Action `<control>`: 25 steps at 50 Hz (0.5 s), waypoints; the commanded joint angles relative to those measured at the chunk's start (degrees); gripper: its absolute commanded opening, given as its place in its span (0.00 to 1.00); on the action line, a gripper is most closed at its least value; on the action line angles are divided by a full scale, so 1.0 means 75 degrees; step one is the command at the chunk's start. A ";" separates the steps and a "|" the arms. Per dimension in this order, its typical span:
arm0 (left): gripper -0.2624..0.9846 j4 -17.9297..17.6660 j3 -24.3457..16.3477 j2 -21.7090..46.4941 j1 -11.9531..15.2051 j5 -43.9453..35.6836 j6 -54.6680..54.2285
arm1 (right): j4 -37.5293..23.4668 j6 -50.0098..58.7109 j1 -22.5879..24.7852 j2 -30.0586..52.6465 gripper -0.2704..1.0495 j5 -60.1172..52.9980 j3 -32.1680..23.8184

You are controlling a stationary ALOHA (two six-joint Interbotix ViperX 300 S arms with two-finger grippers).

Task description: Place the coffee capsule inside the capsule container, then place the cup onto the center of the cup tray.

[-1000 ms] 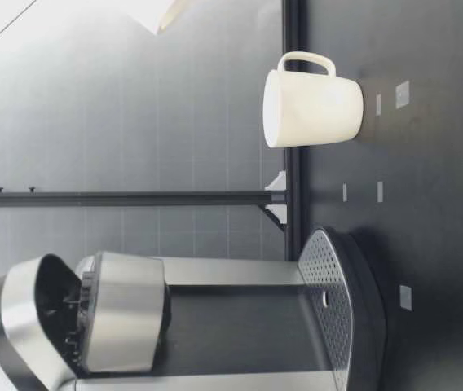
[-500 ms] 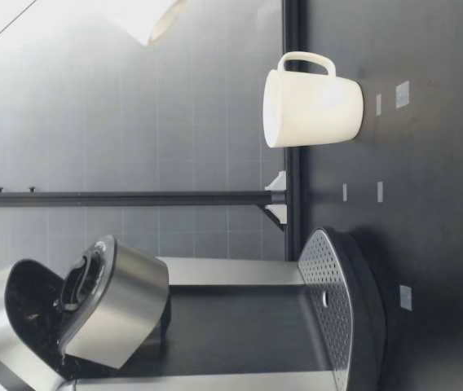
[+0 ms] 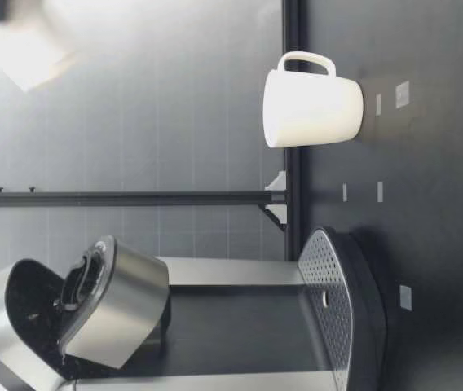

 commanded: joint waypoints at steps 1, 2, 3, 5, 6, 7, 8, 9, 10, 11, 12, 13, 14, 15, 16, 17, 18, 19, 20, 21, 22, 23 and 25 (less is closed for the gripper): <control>0.25 0.0129 0.0070 -0.0340 0.0012 -0.0410 -0.0281 | -0.0012 -0.0363 -0.0434 0.0129 0.64 -0.0082 -0.0598; 0.25 0.0141 0.0129 -0.0398 0.0012 -0.0469 -0.0352 | -0.0012 -0.0516 -0.0562 0.0211 0.64 -0.0070 -0.0738; 0.25 0.0164 0.0176 -0.0457 0.0012 -0.0504 -0.0398 | -0.0012 -0.0598 -0.0645 0.0270 0.64 -0.0059 -0.0844; 0.25 0.0234 0.0293 -0.0586 0.0012 -0.0563 -0.0492 | -0.0012 -0.0750 -0.0809 0.0398 0.64 -0.0059 -0.1031; 0.25 0.0270 0.0363 -0.0656 0.0012 -0.0586 -0.0539 | -0.0012 -0.0844 -0.0867 0.0480 0.64 -0.0059 -0.1125; 0.25 0.0293 0.0410 -0.0715 0.0012 -0.0598 -0.0586 | -0.0012 -0.0926 -0.0926 0.0563 0.64 -0.0059 -0.1219; 0.25 0.0305 0.0469 -0.0773 0.0012 -0.0609 -0.0621 | -0.0012 -0.0984 -0.0973 0.0645 0.64 -0.0059 -0.1312; 0.25 0.0316 0.0516 -0.0832 0.0012 -0.0621 -0.0645 | -0.0012 -0.1043 -0.1020 0.0738 0.64 -0.0082 -0.1395; 0.25 0.0328 0.0562 -0.0891 0.0012 -0.0621 -0.0680 | -0.0012 -0.1113 -0.1043 0.0832 0.64 -0.0094 -0.1488; 0.25 0.0328 0.0621 -0.0938 0.0012 -0.0633 -0.0703 | -0.0012 -0.1184 -0.1066 0.0914 0.64 -0.0105 -0.1582; 0.25 0.0340 0.0656 -0.0984 0.0012 -0.0656 -0.0727 | -0.0012 -0.1242 -0.1090 0.1020 0.64 -0.0105 -0.1676; 0.25 0.0340 0.0691 -0.1020 0.0012 -0.0656 -0.0750 | -0.0012 -0.1277 -0.1113 0.1125 0.64 -0.0105 -0.1770; 0.25 0.0340 0.0727 -0.1043 0.0012 -0.0656 -0.0773 | -0.0012 -0.1324 -0.1125 0.1230 0.64 -0.0105 -0.1863; 0.25 0.0340 0.0762 -0.1078 0.0012 -0.0656 -0.0797 | -0.0012 -0.1371 -0.1125 0.1336 0.64 -0.0105 -0.1945; 0.25 0.0352 0.0797 -0.1102 0.0012 -0.0668 -0.0844 | -0.0012 -0.1418 -0.1125 0.1441 0.64 -0.0117 -0.2039; 0.25 0.0352 0.0809 -0.1102 0.0012 -0.0668 -0.0855 | -0.0012 -0.1465 -0.1125 0.1559 0.64 -0.0117 -0.2145; 0.25 0.0363 0.0820 -0.1113 0.0012 -0.0668 -0.0879 | -0.0012 -0.1535 -0.1125 0.1723 0.64 -0.0117 -0.2273; 0.25 0.0375 0.0832 -0.1113 0.0012 -0.0668 -0.0891 | -0.0012 -0.1570 -0.1125 0.1828 0.64 -0.0117 -0.2379; 0.25 0.0375 0.0844 -0.1102 0.0012 -0.0668 -0.0891 | -0.0012 -0.1605 -0.1125 0.1934 0.64 -0.0117 -0.2461; 0.25 0.0375 0.0844 -0.1102 0.0012 -0.0668 -0.0891 | -0.0012 -0.1641 -0.1125 0.2039 0.64 -0.0117 -0.2555; 0.25 0.0375 0.0855 -0.1102 0.0012 -0.0680 -0.0902 | -0.0012 -0.1676 -0.1125 0.2145 0.64 -0.0117 -0.2648; 0.25 0.0375 0.0855 -0.1090 0.0012 -0.0680 -0.0891 | -0.0012 -0.1711 -0.1125 0.2238 0.64 -0.0105 -0.2730; 0.25 0.0375 0.0855 -0.1078 0.0012 -0.0680 -0.0891 | -0.0012 -0.1770 -0.1125 0.2414 0.64 -0.0070 -0.2906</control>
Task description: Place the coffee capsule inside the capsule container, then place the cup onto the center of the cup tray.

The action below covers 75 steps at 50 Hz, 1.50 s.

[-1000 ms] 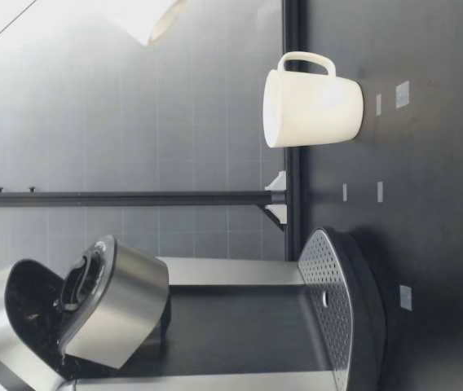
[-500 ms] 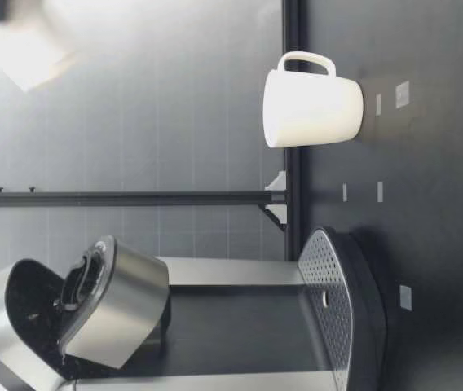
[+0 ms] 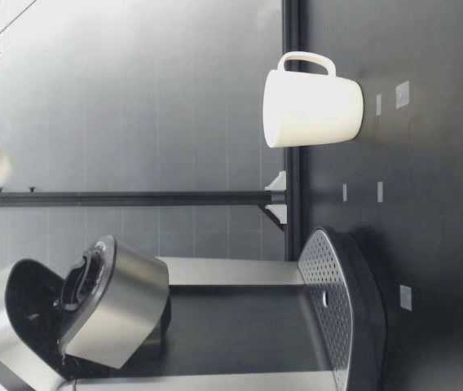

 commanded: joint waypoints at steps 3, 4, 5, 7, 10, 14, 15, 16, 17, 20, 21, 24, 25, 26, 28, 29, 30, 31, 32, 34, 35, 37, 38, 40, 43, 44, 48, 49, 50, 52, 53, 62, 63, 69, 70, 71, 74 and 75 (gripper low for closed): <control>0.25 0.0047 -0.0094 0.0047 0.0012 -0.0023 0.0000 | 0.0000 -0.0047 -0.0094 0.0422 0.64 0.0094 -0.0703; 0.25 0.0047 -0.0094 0.0047 0.0012 -0.0035 0.0000 | 0.0000 -0.0047 -0.0105 0.0492 0.64 0.0152 -0.0785; 0.25 0.0047 -0.0094 0.0047 0.0012 -0.0023 0.0000 | 0.0000 -0.0047 -0.0129 0.0551 0.64 0.0234 -0.0867; 0.25 0.0047 -0.0082 0.0047 0.0012 -0.0023 0.0000 | 0.0000 -0.0047 -0.0176 0.0680 0.64 0.0387 -0.1043; 0.25 0.0059 -0.0094 0.0035 0.0012 -0.0023 0.0000 | 0.0000 -0.0047 -0.0246 0.0867 0.64 0.0633 -0.1277; 0.25 0.0047 -0.0094 0.0047 0.0012 -0.0035 0.0000 | 0.0000 -0.0059 -0.0316 0.1066 0.64 0.0809 -0.1500; 0.25 0.0047 -0.0094 0.0047 0.0012 -0.0035 0.0012 | 0.0000 -0.0059 -0.0316 0.1102 0.64 0.0832 -0.1547; 0.25 0.0047 -0.0094 0.0047 0.0012 -0.0035 0.0012 | 0.0000 -0.0070 -0.0328 0.1148 0.64 0.0855 -0.1582; 0.25 0.0047 -0.0094 0.0047 0.0012 -0.0035 0.0012 | 0.0000 -0.0070 -0.0328 0.1195 0.64 0.0855 -0.1629; 0.25 0.0047 -0.0094 0.0035 0.0012 -0.0023 0.0023 | 0.0000 -0.0070 -0.0340 0.1324 0.64 0.0902 -0.1734; 0.25 0.0047 -0.0094 0.0047 0.0012 -0.0035 0.0023 | 0.0000 -0.0070 -0.0352 0.1371 0.64 0.0902 -0.1770; 0.25 0.0047 -0.0094 0.0047 0.0012 -0.0035 0.0035 | 0.0000 -0.0070 -0.0363 0.1500 0.64 0.0926 -0.1852; 0.25 0.0047 -0.0094 0.0035 0.0012 -0.0035 0.0035 | -0.0012 -0.0082 -0.0375 0.1559 0.64 0.0938 -0.1898; 0.25 0.0047 -0.0082 0.0047 0.0012 -0.0035 0.0035 | -0.0012 -0.0082 -0.0363 0.1594 0.64 0.0938 -0.1922; 0.25 0.0047 -0.0094 0.0035 0.0012 -0.0035 0.0035 | -0.0012 -0.0070 -0.0363 0.1664 0.64 0.0961 -0.1980; 0.25 0.0047 -0.0094 0.0047 0.0012 -0.0023 0.0035 | -0.0012 -0.0070 -0.0375 0.1699 0.64 0.0973 -0.2004; 0.25 0.0047 -0.0094 0.0047 0.0012 -0.0035 0.0035 | -0.0012 -0.0070 -0.0375 0.1723 0.64 0.0996 -0.2027; 0.25 0.0047 -0.0094 0.0047 0.0012 -0.0023 0.0035 | -0.0012 -0.0070 -0.0375 0.1746 0.64 0.1020 -0.2063; 0.25 0.0047 -0.0094 0.0047 0.0012 -0.0035 0.0035 | -0.0012 -0.0070 -0.0375 0.1770 0.64 0.1031 -0.2086; 0.25 0.0047 -0.0094 0.0047 0.0012 -0.0035 0.0035 | 0.0000 -0.0082 -0.0375 0.1816 0.64 0.1043 -0.2121; 0.25 0.0047 -0.0094 0.0047 0.0012 -0.0035 0.0035 | -0.0012 -0.0082 -0.0375 0.1828 0.64 0.1043 -0.2145; 0.25 0.0047 -0.0094 0.0035 0.0012 -0.0035 0.0035 | -0.0012 -0.0082 -0.0375 0.1875 0.64 0.1043 -0.2180; 0.25 0.0047 -0.0082 0.0047 0.0012 -0.0035 0.0035 | -0.0012 -0.0082 -0.0375 0.1887 0.64 0.1043 -0.2191; 0.25 0.0047 -0.0094 0.0047 0.0012 -0.0035 0.0035 | -0.0012 -0.0105 -0.0387 0.1934 0.64 0.1043 -0.2238; 0.25 0.0047 -0.0094 0.0047 0.0012 -0.0035 0.0035 | -0.0012 -0.0105 -0.0375 0.2004 0.64 0.1043 -0.2297; 0.25 0.0047 -0.0082 0.0035 0.0012 -0.0035 0.0035 | -0.0012 -0.0105 -0.0375 0.2027 0.64 0.1055 -0.2309; 0.25 0.0047 -0.0094 0.0047 0.0012 -0.0023 0.0035 | -0.0012 -0.0105 -0.0375 0.2121 0.64 0.1078 -0.2367; 0.25 0.0047 -0.0094 0.0047 0.0012 -0.0023 0.0035 | -0.0012 -0.0105 -0.0375 0.2156 0.64 0.1090 -0.2379; 0.25 0.0047 -0.0094 0.0047 0.0012 -0.0035 0.0035 | -0.0012 -0.0105 -0.0375 0.2180 0.64 0.1102 -0.2402; 0.25 0.0059 -0.0094 0.0035 0.0000 -0.0035 0.0035 | -0.0023 -0.0105 -0.0375 0.2227 0.64 0.1125 -0.2438; 0.25 0.0047 -0.0094 0.0047 0.0012 -0.0035 0.0035 | -0.0012 -0.0105 -0.0375 0.2227 0.64 0.1125 -0.2449; 0.25 0.0047 -0.0094 0.0035 0.0012 -0.0023 0.0047 | -0.0012 -0.0105 -0.0375 0.2309 0.64 0.1219 -0.2496; 0.25 0.0047 -0.0082 0.0047 0.0012 -0.0035 0.0047 | -0.0023 -0.0105 -0.0375 0.2309 0.64 0.1230 -0.2496; 0.25 0.0047 -0.0094 0.0047 0.0012 -0.0035 0.0047 | -0.0012 -0.0105 -0.0375 0.2320 0.65 0.1289 -0.2496; 0.25 0.0047 -0.0094 0.0047 0.0012 -0.0035 0.0047 | -0.0012 -0.0105 -0.0375 0.2320 0.64 0.1289 -0.2496; 0.25 0.0047 -0.0094 0.0047 0.0012 -0.0035 0.0047 | -0.0012 -0.0105 -0.0375 0.2320 0.65 0.1277 -0.2496; 0.25 0.0047 -0.0094 0.0047 0.0012 -0.0035 0.0047 | -0.0023 -0.0105 -0.0375 0.2320 0.65 0.1289 -0.2508; 0.25 0.0047 -0.0094 0.0047 0.0012 -0.0035 0.0047 | -0.0012 -0.0105 -0.0375 0.2332 0.65 0.1289 -0.2496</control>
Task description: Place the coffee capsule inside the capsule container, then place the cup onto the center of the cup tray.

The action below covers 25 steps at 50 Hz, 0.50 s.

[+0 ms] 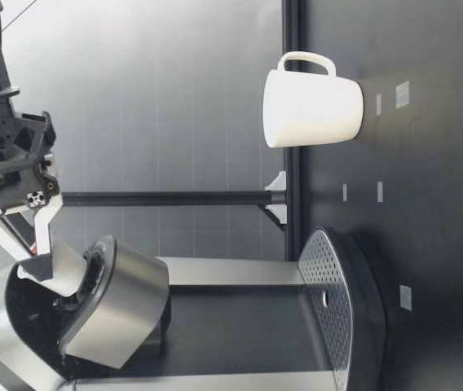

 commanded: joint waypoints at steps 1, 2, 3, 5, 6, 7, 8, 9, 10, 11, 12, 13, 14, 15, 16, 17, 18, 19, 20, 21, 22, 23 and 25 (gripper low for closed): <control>0.25 0.0035 -0.0082 0.0023 0.0012 -0.0023 0.0012 | -0.0012 -0.0012 -0.0035 -0.0094 0.65 -0.0023 -0.0211; 0.25 0.0035 -0.0082 0.0023 0.0012 -0.0023 0.0012 | 0.0000 -0.0012 -0.0035 -0.0082 0.65 -0.0023 -0.0211; 0.25 0.0047 -0.0094 0.0023 0.0012 -0.0012 0.0012 | 0.0000 -0.0012 -0.0035 -0.0070 0.65 -0.0023 -0.0211; 0.25 0.0047 -0.0094 0.0023 0.0012 -0.0023 0.0012 | 0.0000 -0.0012 -0.0035 -0.0059 0.65 -0.0023 -0.0223; 0.25 0.0035 -0.0094 0.0023 0.0012 -0.0023 0.0012 | 0.0000 -0.0012 -0.0035 -0.0035 0.65 -0.0023 -0.0234; 0.25 0.0035 -0.0094 0.0023 0.0012 -0.0023 0.0012 | -0.0012 -0.0012 -0.0035 -0.0023 0.65 -0.0035 -0.0246; 0.25 0.0035 -0.0082 0.0023 0.0012 -0.0023 0.0012 | 0.0000 -0.0012 -0.0035 -0.0012 0.65 -0.0023 -0.0246; 0.25 0.0035 -0.0094 0.0023 0.0012 -0.0023 0.0012 | 0.0000 -0.0012 -0.0035 0.0012 0.65 -0.0023 -0.0258; 0.25 0.0035 -0.0094 0.0023 0.0012 -0.0023 0.0012 | 0.0000 -0.0012 -0.0035 0.0035 0.65 -0.0023 -0.0281; 0.25 0.0035 -0.0094 0.0023 0.0012 -0.0023 0.0012 | 0.0000 -0.0012 -0.0035 0.0047 0.65 -0.0023 -0.0281; 0.25 0.0035 -0.0094 0.0023 0.0012 -0.0023 0.0012 | 0.0000 -0.0012 -0.0035 0.0059 0.65 -0.0023 -0.0293; 0.25 0.0035 -0.0082 0.0023 0.0012 -0.0023 0.0012 | -0.0012 -0.0012 -0.0035 0.0094 0.65 -0.0023 -0.0316; 0.25 0.0047 -0.0082 0.0023 0.0012 -0.0023 0.0012 | -0.0012 -0.0012 -0.0035 0.0105 0.65 -0.0023 -0.0328; 0.25 0.0035 -0.0094 0.0023 0.0012 -0.0012 0.0012 | -0.0012 -0.0012 -0.0035 0.0117 0.65 -0.0023 -0.0340; 0.25 0.0035 -0.0094 0.0023 0.0012 -0.0012 0.0012 | -0.0012 -0.0012 -0.0035 0.0129 0.65 -0.0023 -0.0363; 0.25 0.0035 -0.0094 0.0023 0.0012 -0.0023 0.0012 | -0.0012 -0.0012 -0.0035 0.0152 0.65 -0.0023 -0.0375; 0.25 0.0035 -0.0094 0.0023 0.0012 -0.0023 0.0012 | -0.0012 -0.0012 -0.0035 0.0164 0.65 -0.0023 -0.0387; 0.25 0.0035 -0.0094 0.0023 0.0012 -0.0023 0.0012 | -0.0012 -0.0012 -0.0035 0.0164 0.65 -0.0023 -0.0410; 0.25 0.0035 -0.0094 0.0023 0.0012 -0.0012 0.0012 | -0.0012 -0.0023 -0.0035 0.0187 0.66 -0.0023 -0.0445; 0.25 0.0035 -0.0082 0.0023 0.0012 -0.0012 0.0012 | -0.0012 -0.0035 -0.0035 0.0187 0.66 -0.0035 -0.0457; 0.25 0.0035 -0.0059 0.0023 0.0012 -0.0023 0.0012 | -0.0012 -0.0059 -0.0035 0.0199 0.67 -0.0023 -0.0469; 0.25 0.0047 -0.0059 0.0023 0.0012 -0.0023 0.0000 | -0.0023 -0.0105 -0.0035 0.0199 0.67 -0.0023 -0.0480; 0.25 0.0035 -0.0023 0.0023 0.0012 -0.0023 0.0000 | -0.0082 -0.0176 -0.0035 0.0211 0.70 -0.0035 -0.0492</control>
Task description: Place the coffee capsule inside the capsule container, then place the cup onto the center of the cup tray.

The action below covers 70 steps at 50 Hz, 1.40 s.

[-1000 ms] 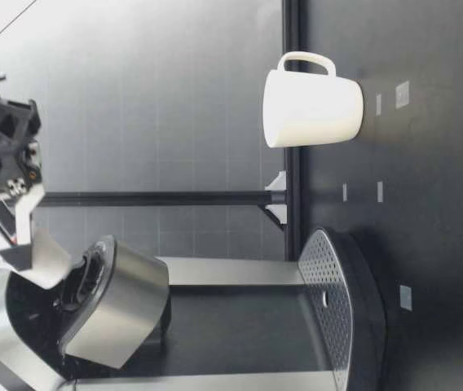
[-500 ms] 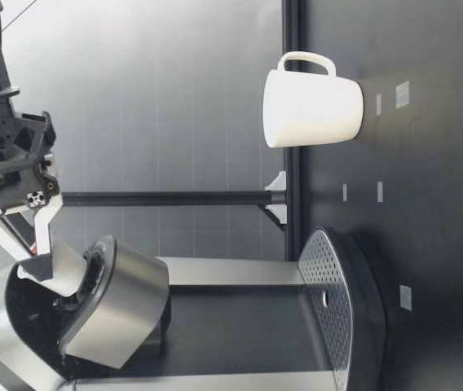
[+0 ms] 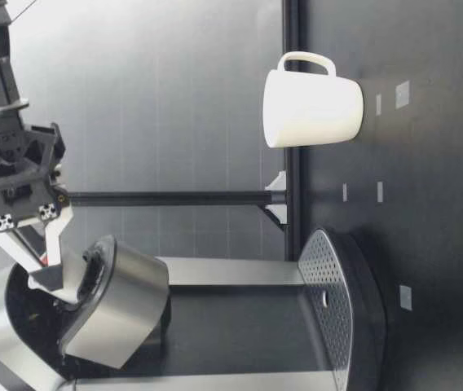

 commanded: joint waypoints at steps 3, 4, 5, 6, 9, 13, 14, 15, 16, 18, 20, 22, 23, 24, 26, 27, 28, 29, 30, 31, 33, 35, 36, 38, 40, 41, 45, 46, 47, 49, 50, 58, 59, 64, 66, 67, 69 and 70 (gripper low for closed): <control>0.25 0.0035 -0.0012 0.0012 0.0012 0.0012 -0.0023 | -0.0164 -0.0129 -0.0035 -0.0094 0.77 -0.0035 -0.0234; 0.25 0.0035 0.0012 0.0012 0.0012 0.0000 -0.0035 | -0.0176 -0.0176 -0.0035 -0.0082 0.79 -0.0035 -0.0234; 0.25 0.0035 0.0023 0.0000 0.0012 0.0012 -0.0035 | -0.0176 -0.0199 -0.0035 -0.0070 0.81 -0.0035 -0.0234; 0.25 0.0035 0.0023 0.0000 0.0012 0.0012 -0.0035 | -0.0176 -0.0211 -0.0035 -0.0070 0.82 -0.0035 -0.0234; 0.25 0.0035 0.0023 -0.0023 0.0012 0.0012 -0.0035 | -0.0164 -0.0199 -0.0035 -0.0047 0.83 -0.0035 -0.0258; 0.25 0.0035 0.0012 -0.0059 0.0012 0.0012 -0.0035 | -0.0176 -0.0199 -0.0023 -0.0047 0.83 -0.0035 -0.0281; 0.25 0.0035 0.0012 -0.0059 0.0012 0.0012 -0.0035 | -0.0164 -0.0199 -0.0035 -0.0035 0.83 -0.0035 -0.0281; 0.25 0.0035 0.0012 -0.0059 0.0012 0.0012 -0.0035 | -0.0164 -0.0199 -0.0023 -0.0047 0.83 -0.0047 -0.0281; 0.25 0.0035 0.0012 -0.0059 0.0012 0.0012 -0.0035 | -0.0164 -0.0199 -0.0023 -0.0059 0.83 -0.0059 -0.0281; 0.25 0.0035 0.0023 -0.0059 0.0012 0.0012 -0.0035 | -0.0164 -0.0188 -0.0035 -0.0070 0.83 -0.0070 -0.0281; 0.25 0.0035 0.0023 -0.0059 0.0012 0.0023 -0.0035 | -0.0164 -0.0176 -0.0023 -0.0094 0.83 -0.0082 -0.0270; 0.25 0.0035 0.0023 -0.0059 0.0012 0.0023 -0.0035 | -0.0164 -0.0176 -0.0023 -0.0152 0.83 -0.0082 -0.0246; 0.25 0.0035 0.0023 -0.0059 0.0012 0.0023 -0.0035 | -0.0164 -0.0176 -0.0023 -0.0176 0.83 -0.0082 -0.0223; 0.25 0.0035 0.0023 -0.0059 0.0012 0.0023 -0.0035 | -0.0164 -0.0164 -0.0035 -0.0211 0.83 -0.0082 -0.0199; 0.25 0.0047 0.0012 -0.0070 0.0012 0.0059 -0.0035 | -0.0152 -0.0164 -0.0023 -0.0305 0.83 -0.0082 -0.0117; 0.25 0.0059 0.0000 -0.0070 0.0012 0.0094 -0.0035 | -0.0152 -0.0164 0.0000 -0.0352 0.83 -0.0082 -0.0082; 0.25 0.0059 0.0000 -0.0070 0.0012 0.0129 -0.0035 | -0.0152 -0.0152 0.0023 -0.0434 0.83 -0.0082 0.0000; 0.25 0.0082 0.0000 -0.0070 0.0012 0.0176 -0.0035 | -0.0152 -0.0152 0.0047 -0.0504 0.83 -0.0082 0.0059; 0.25 0.0105 -0.0012 -0.0082 0.0012 0.0246 -0.0035 | -0.0152 -0.0152 0.0070 -0.0563 0.83 -0.0094 0.0117; 0.25 0.0129 -0.0023 -0.0094 0.0012 0.0316 -0.0047 | -0.0141 -0.0152 0.0117 -0.0691 0.83 -0.0117 0.0223; 0.25 0.0187 -0.0059 -0.0105 0.0012 0.0527 -0.0070 | -0.0129 -0.0152 0.0188 -0.0832 0.83 -0.0141 0.0340; 0.25 0.0270 -0.0094 -0.0129 0.0012 0.0727 -0.0094 | -0.0094 -0.0141 0.0281 -0.1020 0.83 -0.0141 0.0480; 0.25 0.0316 -0.0117 -0.0129 0.0012 0.0832 -0.0117 | -0.0059 -0.0141 0.0328 -0.1090 0.83 -0.0129 0.0539; 0.25 0.0469 -0.0141 -0.0129 0.0012 0.1078 -0.0164 | -0.0023 -0.0141 0.0422 -0.1254 0.83 -0.0117 0.0656; 0.25 0.0621 -0.0141 -0.0117 0.0035 0.1266 -0.0211 | 0.0047 -0.0129 0.0516 -0.1441 0.83 -0.0117 0.0820; 0.25 0.0703 -0.0141 -0.0105 0.0047 0.1359 -0.0246 | 0.0070 -0.0129 0.0574 -0.1523 0.83 -0.0117 0.0891; 0.25 0.0996 -0.0129 -0.0059 0.0246 0.1629 -0.0410 | 0.0141 -0.0105 0.0797 -0.1828 0.82 -0.0129 0.1148; 0.25 0.1043 -0.0129 -0.0035 0.0316 0.1652 -0.0445 | 0.0129 -0.0094 0.0844 -0.1910 0.82 -0.0164 0.1219; 0.25 0.1090 -0.0117 -0.0023 0.0434 0.1652 -0.0492 | 0.0129 -0.0070 0.0914 -0.2004 0.81 -0.0176 0.1301; 0.25 0.1137 -0.0082 0.0023 0.0656 0.1629 -0.0562 | 0.0141 -0.0023 0.0984 -0.2133 0.80 -0.0211 0.1418; 0.25 0.1137 -0.0059 0.0047 0.0750 0.1605 -0.0586 | 0.0141 0.0000 0.1043 -0.2227 0.79 -0.0246 0.1488; 0.25 0.1137 -0.0059 0.0352 0.1430 0.0832 -0.0891 | 0.0141 0.0152 0.1102 -0.2754 0.67 -0.0727 0.2074; 0.25 0.1137 -0.0094 0.0422 0.1512 0.0680 -0.0949 | 0.0141 0.0176 0.1113 -0.2836 0.66 -0.0855 0.2180; 0.25 0.1137 -0.0223 0.0727 0.1816 0.0387 -0.1078 | 0.0141 0.0281 0.1113 -0.3094 0.63 -0.1371 0.2555; 0.25 0.1125 -0.0281 0.0867 0.1910 0.0293 -0.1090 | 0.0141 0.0352 0.1113 -0.3199 0.63 -0.1547 0.2684; 0.25 0.1125 -0.0293 0.0914 0.1922 0.0258 -0.1102 | 0.0141 0.0375 0.1113 -0.3234 0.63 -0.1594 0.2730; 0.25 0.1113 -0.0340 0.1020 0.1934 0.0188 -0.1102 | 0.0129 0.0422 0.1113 -0.3305 0.63 -0.1699 0.2812; 0.25 0.1113 -0.0363 0.1055 0.1934 0.0141 -0.1102 | 0.0141 0.0445 0.1113 -0.3340 0.63 -0.1723 0.2836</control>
